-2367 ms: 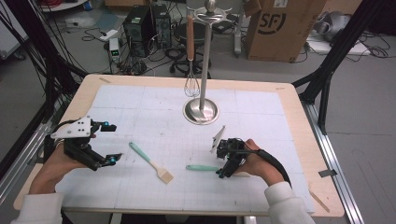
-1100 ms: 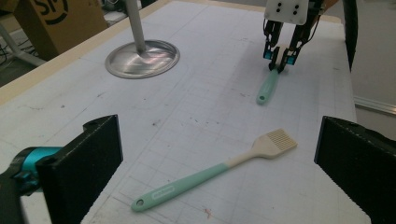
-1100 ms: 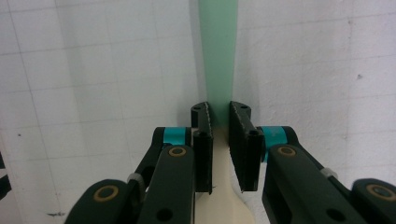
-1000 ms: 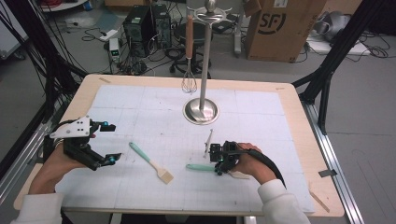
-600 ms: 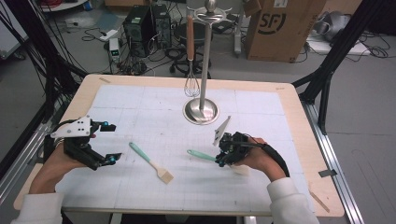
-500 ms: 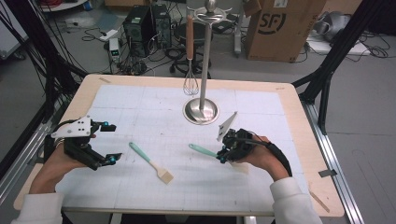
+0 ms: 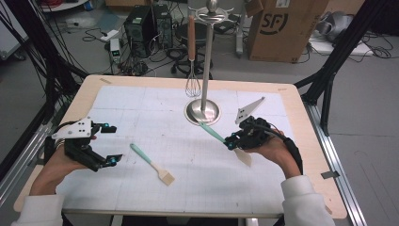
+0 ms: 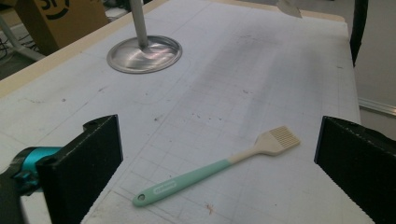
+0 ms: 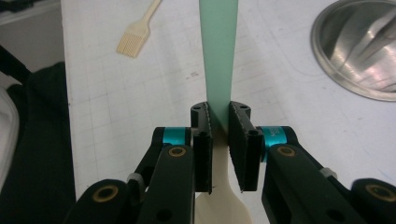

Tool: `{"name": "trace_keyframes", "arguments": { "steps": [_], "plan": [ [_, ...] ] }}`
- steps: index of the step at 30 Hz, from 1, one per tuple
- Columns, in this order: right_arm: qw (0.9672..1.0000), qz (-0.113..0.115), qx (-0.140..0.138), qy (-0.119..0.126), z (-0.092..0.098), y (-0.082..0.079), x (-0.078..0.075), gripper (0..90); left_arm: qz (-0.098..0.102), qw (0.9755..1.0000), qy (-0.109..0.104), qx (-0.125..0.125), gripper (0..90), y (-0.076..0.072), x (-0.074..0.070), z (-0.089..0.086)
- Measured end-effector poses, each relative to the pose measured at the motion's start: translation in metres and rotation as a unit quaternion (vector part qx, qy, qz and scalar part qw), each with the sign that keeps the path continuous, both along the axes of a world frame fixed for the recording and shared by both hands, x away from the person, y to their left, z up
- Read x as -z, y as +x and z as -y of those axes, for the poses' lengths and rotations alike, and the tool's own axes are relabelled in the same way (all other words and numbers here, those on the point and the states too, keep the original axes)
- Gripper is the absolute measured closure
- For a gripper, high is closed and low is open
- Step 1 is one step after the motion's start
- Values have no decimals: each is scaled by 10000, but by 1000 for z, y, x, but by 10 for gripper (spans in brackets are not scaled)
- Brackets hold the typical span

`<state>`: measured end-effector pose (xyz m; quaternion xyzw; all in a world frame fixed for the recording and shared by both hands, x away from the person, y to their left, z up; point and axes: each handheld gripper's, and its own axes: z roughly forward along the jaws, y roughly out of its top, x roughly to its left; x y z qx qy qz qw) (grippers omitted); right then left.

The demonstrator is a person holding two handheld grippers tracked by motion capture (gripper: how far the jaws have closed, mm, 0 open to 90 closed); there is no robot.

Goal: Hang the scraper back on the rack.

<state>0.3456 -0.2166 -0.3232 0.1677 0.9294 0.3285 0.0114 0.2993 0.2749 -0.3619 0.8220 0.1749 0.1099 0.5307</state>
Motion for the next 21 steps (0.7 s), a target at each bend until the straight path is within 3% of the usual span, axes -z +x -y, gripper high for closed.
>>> {"name": "trace_keyframes", "arguments": {
  "steps": [7,21],
  "plan": [
    [9985,161,242,473,17,4,-24,799,-5,10000,19,-10,16,1,1,-1],
    [9930,418,486,992,43,18,-66,799,-27,10000,-29,-55,17,1,1,-3]
  ]
}}
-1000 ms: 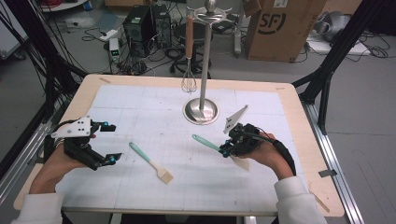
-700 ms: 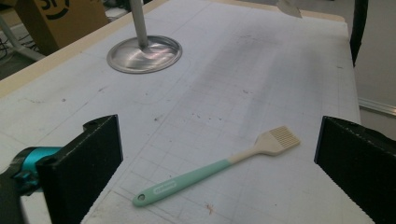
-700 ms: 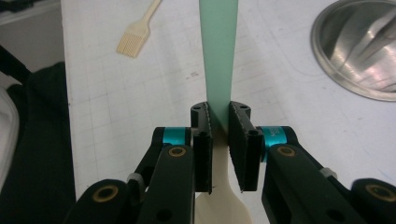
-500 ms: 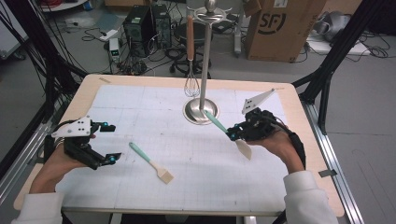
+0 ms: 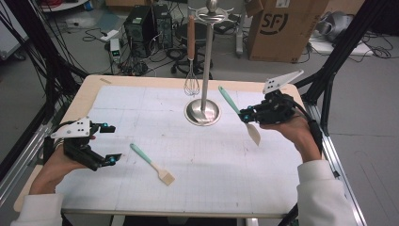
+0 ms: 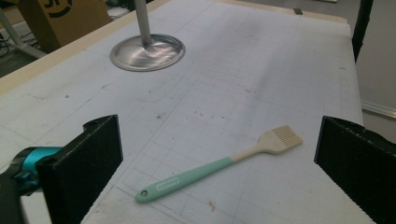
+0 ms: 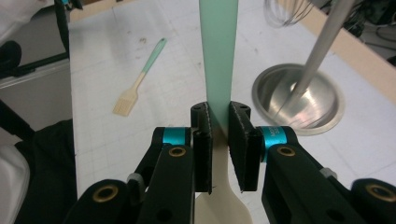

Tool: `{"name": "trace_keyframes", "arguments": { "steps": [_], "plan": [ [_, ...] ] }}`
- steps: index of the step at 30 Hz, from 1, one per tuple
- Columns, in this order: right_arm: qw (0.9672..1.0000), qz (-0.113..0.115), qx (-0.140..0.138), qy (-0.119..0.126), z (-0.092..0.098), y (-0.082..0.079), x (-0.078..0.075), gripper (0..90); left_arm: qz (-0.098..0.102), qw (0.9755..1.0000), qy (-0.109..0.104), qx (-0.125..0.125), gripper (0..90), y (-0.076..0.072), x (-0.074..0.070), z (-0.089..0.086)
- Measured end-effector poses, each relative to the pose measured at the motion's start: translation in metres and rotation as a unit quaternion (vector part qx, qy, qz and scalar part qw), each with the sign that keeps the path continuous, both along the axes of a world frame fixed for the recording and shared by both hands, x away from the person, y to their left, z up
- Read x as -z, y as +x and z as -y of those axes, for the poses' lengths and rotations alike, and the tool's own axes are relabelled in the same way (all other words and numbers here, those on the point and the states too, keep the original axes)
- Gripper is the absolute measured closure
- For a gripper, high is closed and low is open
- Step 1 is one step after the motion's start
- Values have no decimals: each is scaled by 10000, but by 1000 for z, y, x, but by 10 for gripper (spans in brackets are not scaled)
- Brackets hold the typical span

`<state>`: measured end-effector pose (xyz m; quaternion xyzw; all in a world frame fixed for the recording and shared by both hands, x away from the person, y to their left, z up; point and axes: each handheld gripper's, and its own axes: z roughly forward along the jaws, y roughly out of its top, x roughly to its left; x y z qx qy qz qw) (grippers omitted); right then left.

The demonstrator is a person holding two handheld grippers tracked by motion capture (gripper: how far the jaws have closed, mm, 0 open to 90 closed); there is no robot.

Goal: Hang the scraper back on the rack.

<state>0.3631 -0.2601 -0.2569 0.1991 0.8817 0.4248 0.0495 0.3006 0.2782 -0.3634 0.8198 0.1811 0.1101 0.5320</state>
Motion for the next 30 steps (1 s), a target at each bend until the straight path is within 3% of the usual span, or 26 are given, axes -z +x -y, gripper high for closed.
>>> {"name": "trace_keyframes", "arguments": {
  "steps": [12,20,30],
  "plan": [
    [9997,206,120,99,16,11,-35,799,-22,10000,4,-15,17,1,2,-1],
    [9991,160,344,162,29,15,-55,799,-48,10000,-11,-14,17,2,3,-2],
    [9990,299,295,155,36,35,-81,799,-112,9999,-23,-53,17,3,6,-4]
  ]
}}
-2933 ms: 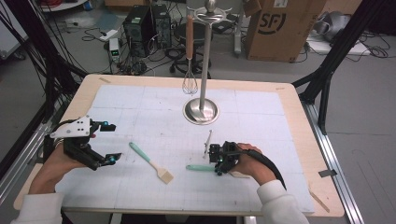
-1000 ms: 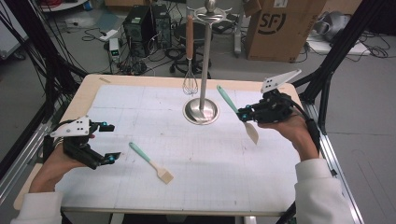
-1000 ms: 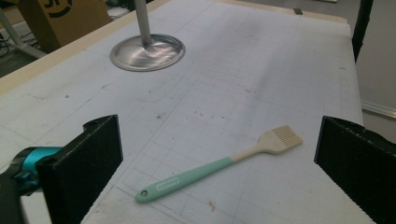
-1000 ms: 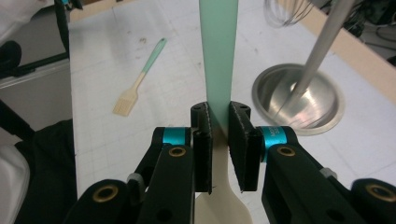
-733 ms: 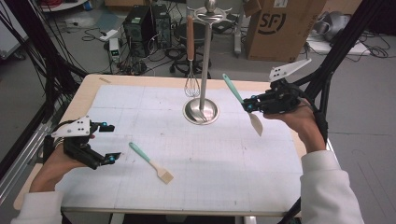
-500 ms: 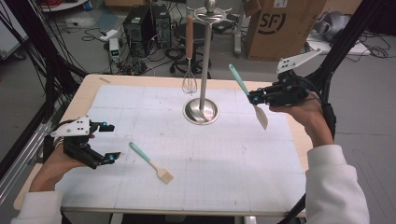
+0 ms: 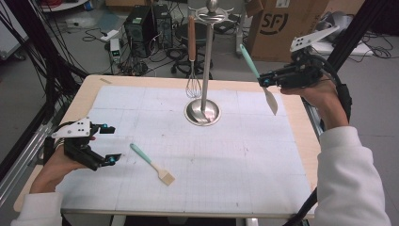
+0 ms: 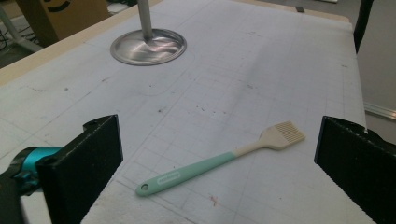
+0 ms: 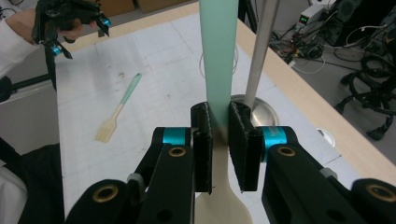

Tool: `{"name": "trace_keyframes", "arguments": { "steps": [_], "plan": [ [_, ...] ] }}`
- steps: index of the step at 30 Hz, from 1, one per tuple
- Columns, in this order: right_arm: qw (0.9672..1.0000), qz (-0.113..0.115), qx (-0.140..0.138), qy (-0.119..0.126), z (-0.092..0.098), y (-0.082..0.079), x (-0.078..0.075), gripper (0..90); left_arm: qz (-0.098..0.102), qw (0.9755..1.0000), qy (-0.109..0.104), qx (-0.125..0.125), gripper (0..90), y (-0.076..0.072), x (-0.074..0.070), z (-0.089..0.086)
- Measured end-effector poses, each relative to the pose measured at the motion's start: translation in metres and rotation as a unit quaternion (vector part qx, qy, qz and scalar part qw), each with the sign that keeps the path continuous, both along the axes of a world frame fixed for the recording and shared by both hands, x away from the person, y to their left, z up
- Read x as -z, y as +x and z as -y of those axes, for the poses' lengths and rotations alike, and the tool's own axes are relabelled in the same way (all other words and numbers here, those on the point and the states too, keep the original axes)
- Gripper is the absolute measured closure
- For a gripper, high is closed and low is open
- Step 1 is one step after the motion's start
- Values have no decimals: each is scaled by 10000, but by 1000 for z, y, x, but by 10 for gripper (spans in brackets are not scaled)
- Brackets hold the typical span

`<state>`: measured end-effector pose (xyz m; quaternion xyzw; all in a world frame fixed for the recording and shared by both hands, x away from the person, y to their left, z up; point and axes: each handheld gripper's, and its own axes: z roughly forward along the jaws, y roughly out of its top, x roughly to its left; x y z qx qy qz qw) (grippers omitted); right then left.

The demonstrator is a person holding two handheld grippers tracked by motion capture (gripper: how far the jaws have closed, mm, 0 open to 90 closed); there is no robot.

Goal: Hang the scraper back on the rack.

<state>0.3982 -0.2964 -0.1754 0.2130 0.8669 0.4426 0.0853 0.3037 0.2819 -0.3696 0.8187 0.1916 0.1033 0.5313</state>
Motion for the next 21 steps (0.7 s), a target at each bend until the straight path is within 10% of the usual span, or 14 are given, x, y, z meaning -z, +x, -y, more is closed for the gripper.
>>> {"name": "trace_keyframes", "arguments": {
  "steps": [21],
  "plan": [
    [9999,72,87,-20,-1,42,-39,799,-40,10000,-8,-64,17,1,3,-6]
  ]
}}
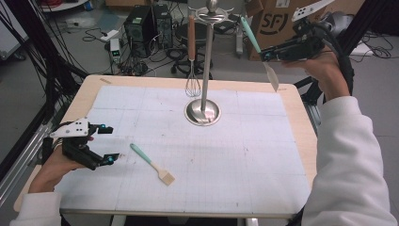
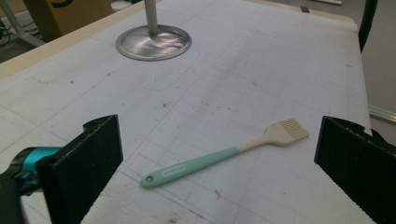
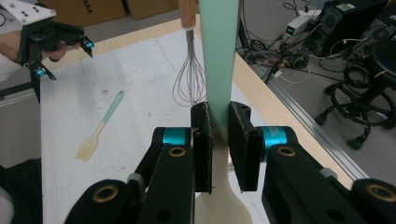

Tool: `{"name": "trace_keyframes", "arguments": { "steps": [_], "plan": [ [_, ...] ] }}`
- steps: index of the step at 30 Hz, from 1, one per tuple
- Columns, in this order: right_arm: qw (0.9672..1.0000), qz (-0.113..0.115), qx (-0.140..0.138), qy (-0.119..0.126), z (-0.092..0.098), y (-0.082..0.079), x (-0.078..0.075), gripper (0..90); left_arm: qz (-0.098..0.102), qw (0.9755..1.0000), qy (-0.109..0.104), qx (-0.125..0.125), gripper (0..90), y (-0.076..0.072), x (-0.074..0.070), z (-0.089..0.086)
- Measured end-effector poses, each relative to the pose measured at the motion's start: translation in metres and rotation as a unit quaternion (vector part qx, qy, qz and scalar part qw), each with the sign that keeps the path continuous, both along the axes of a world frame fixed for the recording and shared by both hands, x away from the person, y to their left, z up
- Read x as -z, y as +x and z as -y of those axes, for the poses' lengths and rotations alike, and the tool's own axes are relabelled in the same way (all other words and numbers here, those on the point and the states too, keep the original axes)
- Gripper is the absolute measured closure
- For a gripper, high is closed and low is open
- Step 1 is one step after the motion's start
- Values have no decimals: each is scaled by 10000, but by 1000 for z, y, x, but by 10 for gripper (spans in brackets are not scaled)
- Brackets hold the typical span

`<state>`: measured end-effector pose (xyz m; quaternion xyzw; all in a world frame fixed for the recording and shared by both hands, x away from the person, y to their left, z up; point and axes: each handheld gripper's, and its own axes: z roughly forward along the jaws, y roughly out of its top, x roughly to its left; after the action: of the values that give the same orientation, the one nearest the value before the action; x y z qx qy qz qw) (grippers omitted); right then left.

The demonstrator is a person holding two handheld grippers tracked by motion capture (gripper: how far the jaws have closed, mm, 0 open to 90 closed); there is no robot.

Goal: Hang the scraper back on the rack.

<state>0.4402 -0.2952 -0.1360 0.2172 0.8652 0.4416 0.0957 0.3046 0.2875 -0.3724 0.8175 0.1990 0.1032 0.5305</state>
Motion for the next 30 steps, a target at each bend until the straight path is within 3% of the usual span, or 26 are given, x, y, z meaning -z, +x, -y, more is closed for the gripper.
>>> {"name": "trace_keyframes", "arguments": {
  "steps": [30],
  "plan": [
    [9999,-107,-12,-70,-8,23,8,798,-29,10000,20,5,17,1,1,0]
  ]
}}
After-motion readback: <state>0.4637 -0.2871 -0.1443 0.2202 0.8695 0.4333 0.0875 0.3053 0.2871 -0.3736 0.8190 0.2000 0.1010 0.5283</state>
